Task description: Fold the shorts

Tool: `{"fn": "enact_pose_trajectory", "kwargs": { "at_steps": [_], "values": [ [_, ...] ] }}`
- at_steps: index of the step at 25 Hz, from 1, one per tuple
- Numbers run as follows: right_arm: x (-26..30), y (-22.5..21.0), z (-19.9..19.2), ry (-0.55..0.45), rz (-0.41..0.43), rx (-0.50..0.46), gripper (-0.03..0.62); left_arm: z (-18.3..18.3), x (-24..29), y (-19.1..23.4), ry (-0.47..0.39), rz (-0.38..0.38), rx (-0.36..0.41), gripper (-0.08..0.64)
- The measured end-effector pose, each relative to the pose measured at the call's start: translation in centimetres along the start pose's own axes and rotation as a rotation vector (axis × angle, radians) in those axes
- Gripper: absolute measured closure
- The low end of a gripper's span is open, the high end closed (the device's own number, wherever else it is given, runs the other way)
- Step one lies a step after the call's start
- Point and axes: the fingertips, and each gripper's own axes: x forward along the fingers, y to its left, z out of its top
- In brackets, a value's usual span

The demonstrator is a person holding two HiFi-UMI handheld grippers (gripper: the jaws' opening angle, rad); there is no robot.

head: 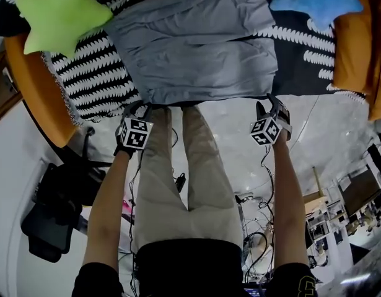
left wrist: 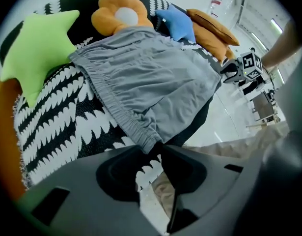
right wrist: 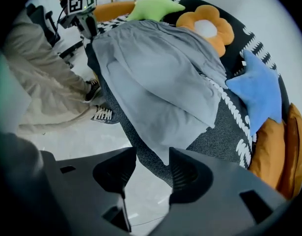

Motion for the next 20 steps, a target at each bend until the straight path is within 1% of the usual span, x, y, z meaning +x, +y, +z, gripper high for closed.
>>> {"fn": "enact_pose_trajectory", "kwargs": {
  "at_steps": [3, 4, 5, 6, 7, 10, 13, 17, 19, 20],
  "values": [
    [0.5, 0.8, -0.5, 0.008, -0.003, -0.043, 0.371, -0.2, -0.6, 1.1, -0.019, 0.054, -0.022, 0.495],
    [0.5, 0.7, -0.8, 0.013, -0.016, -0.058, 0.377, -0.1, -0.8, 1.1, -0.034, 0.061, -0.031, 0.51],
    [0.5, 0.4, -0.9, 0.018, -0.037, -0.076, 0.389, 0.0, -0.9, 1.0, -0.047, 0.063, -0.034, 0.515],
    [0.5, -0.1, -0.7, 0.021, -0.062, -0.095, 0.418, -0.1, -1.0, 1.0, -0.052, 0.063, -0.031, 0.524],
    [0.6, -0.5, -0.5, 0.025, -0.084, -0.112, 0.44, -0.3, -1.2, 1.0, -0.051, 0.06, -0.026, 0.546],
    [1.5, -1.7, -0.7, 0.057, -0.125, -0.141, 0.479, -1.0, -1.9, 0.4, -0.038, 0.027, -0.014, 0.546],
    [1.8, -2.5, -1.1, 0.096, -0.126, -0.18, 0.572, -1.3, -2.5, -0.2, -0.035, 0.001, -0.009, 0.546],
    [0.4, -2.6, -1.6, 0.115, -0.112, -0.19, 0.574, -1.3, -3.7, -0.4, -0.059, -0.019, -0.02, 0.546],
    [-0.5, -2.5, -1.6, 0.118, -0.114, -0.182, 0.574, -1.4, -4.4, -0.1, -0.076, -0.004, -0.009, 0.546],
    [-0.9, -2.2, -1.4, 0.122, -0.107, -0.172, 0.574, -1.6, -4.7, 0.3, -0.084, 0.016, 0.012, 0.546]
  ]
}}
